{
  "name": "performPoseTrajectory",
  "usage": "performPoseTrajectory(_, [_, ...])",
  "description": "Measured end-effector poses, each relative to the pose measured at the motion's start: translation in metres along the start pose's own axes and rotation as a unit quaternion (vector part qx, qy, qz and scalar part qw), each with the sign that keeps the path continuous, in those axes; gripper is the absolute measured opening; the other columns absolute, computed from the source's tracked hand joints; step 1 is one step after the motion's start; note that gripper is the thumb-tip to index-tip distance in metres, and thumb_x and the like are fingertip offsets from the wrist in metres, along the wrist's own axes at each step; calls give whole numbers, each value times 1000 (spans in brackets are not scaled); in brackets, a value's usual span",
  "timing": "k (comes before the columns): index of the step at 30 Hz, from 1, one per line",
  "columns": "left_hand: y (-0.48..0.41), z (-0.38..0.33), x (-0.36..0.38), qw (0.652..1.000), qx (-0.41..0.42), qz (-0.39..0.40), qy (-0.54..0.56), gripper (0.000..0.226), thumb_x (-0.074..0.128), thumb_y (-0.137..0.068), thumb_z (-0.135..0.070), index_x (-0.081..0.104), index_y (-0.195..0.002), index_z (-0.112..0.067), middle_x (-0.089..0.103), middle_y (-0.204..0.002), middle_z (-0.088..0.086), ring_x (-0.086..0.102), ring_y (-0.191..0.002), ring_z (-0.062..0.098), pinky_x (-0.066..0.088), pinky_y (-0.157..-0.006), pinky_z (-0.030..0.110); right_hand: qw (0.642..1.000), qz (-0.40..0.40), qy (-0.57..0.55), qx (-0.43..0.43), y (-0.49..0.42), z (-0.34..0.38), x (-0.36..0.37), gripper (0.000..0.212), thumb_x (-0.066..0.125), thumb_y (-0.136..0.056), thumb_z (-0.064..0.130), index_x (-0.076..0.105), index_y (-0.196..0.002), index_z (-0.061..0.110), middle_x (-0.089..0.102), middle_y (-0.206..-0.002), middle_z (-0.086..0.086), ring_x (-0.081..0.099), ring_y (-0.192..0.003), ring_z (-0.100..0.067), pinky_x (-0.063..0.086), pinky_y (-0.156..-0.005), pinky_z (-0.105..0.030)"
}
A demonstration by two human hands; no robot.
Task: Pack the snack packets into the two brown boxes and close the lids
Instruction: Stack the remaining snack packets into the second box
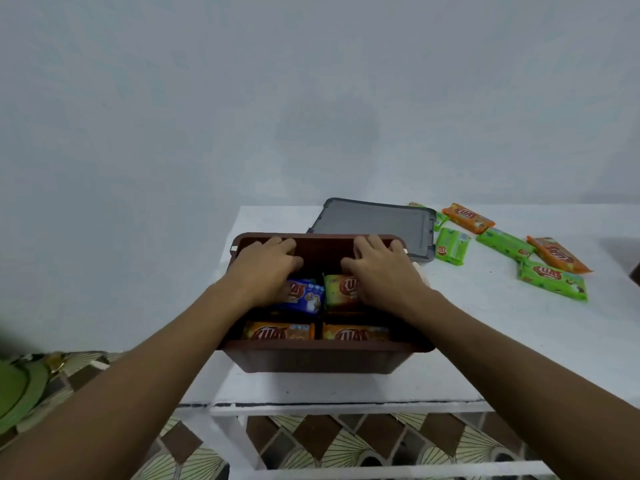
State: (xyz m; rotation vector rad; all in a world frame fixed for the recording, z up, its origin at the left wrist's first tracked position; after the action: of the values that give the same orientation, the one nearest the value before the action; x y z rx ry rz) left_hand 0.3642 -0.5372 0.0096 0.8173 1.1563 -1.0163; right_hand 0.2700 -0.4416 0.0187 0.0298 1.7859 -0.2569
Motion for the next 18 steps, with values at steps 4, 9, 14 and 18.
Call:
performPoseTrajectory(4, [3, -8, 20, 988, 39, 99, 113, 59, 72, -80, -45, 50, -132, -29, 49, -123, -8, 50, -113, 15, 51, -82, 35, 992, 104, -77, -7, -2, -2, 14, 41, 58, -86, 48, 59, -122, 29, 58, -112, 1, 58, -105, -21, 47, -75, -35])
performPoseTrajectory(9, [-1, 4, 22, 990, -14, 98, 102, 61, 75, -79, -40, 54, -132, -20, 51, -125, -2, 54, -110, 22, 50, -85, 36, 994, 101, -32, 2, -7, -4, 20, 50, 65, -83, 44, 53, -129, 30, 60, -119, -1, 62, -103, -26, 51, -78, -40])
performPoseTrajectory(14, [0, 16, 23, 989, -67, 91, 97, 57, 77, -78, -38, 57, -126, -14, 53, -126, 4, 57, -109, 26, 46, -78, 34, 996, 88, -30, 6, -8, -5, 20, 45, 64, -86, 41, 57, -128, 27, 63, -118, -2, 63, -101, -26, 49, -77, -38])
performPoseTrajectory(18, [0, 15, 24, 989, -59, 88, 99, 54, 77, -78, -38, 57, -123, -16, 54, -125, 2, 57, -107, 24, 46, -76, 30, 993, 111, -41, -19, -8, -5, 23, 44, 64, -86, 38, 58, -127, 22, 62, -119, -2, 61, -103, -25, 47, -77, -34])
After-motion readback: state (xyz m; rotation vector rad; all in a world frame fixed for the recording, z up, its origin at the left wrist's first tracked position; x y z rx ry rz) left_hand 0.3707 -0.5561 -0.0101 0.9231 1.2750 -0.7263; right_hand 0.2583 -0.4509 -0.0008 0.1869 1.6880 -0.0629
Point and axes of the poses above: each hand's wrist, its own y-axis away from the middle knuckle, its own x-axis out of the palm, z = x × y, the point moved 9 cm from there along -y, towards the middle knuckle
